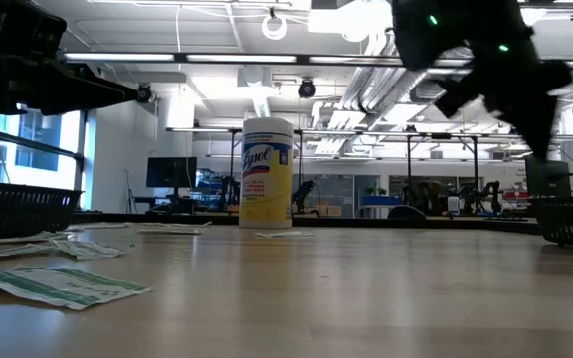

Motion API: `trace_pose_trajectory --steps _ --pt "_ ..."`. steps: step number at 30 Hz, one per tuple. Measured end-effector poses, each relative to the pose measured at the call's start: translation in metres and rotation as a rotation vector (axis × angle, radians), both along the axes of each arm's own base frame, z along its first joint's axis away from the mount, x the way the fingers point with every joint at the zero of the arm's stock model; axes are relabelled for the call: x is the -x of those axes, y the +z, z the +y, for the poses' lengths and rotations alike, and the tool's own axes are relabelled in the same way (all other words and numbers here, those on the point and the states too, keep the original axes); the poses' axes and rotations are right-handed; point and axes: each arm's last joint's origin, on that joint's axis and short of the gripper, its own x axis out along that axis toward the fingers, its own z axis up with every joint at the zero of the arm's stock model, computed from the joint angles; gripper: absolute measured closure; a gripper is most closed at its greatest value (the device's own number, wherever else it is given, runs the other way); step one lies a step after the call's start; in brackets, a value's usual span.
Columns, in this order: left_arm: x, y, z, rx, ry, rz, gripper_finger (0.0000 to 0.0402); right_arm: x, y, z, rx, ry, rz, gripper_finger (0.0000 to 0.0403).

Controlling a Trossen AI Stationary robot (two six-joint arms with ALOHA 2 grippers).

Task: Pick & Place First Aid Supplies
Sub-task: Put the bandage into the left black basket

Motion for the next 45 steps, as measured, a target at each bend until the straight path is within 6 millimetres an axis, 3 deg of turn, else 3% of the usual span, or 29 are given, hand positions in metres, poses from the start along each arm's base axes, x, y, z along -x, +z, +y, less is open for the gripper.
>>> trace_pose_trajectory --steps 5,8,12,19,27,35,41,45 --pt "0.0 0.0 0.0 0.0 0.0 0.0 0.0195 -0.033 0.009 -0.003 0.194 0.033 -0.328 0.0402" --pt "0.0 0.0 0.0 0.0 0.0 0.0 0.0195 -0.056 0.0 -0.002 0.288 0.127 -0.574 0.0402" --pt "0.0 0.0 0.0 0.0 0.0 0.0 0.0195 -0.079 -0.019 0.001 0.287 0.25 -0.909 0.0402" --pt "0.0 0.0 0.0 0.0 0.0 0.0 0.0195 -0.082 -0.04 0.003 0.334 0.364 -1.332 0.0402" --pt "0.0 0.0 0.0 0.0 0.0 0.0 0.0195 -0.064 -0.061 -0.006 0.454 0.467 -1.338 0.0373" --pt "0.0 0.0 0.0 0.0 0.0 0.0 0.0195 -0.06 -0.062 -0.04 0.587 0.364 -1.302 0.0318" --pt "0.0 0.0 0.0 0.0 0.0 -0.001 0.0195 -0.065 -0.076 -0.072 0.569 0.281 -1.329 0.0309" --pt "0.0 0.0 0.0 0.0 0.0 -0.003 0.0195 -0.084 -0.092 -0.084 0.51 0.197 -1.319 0.0308"
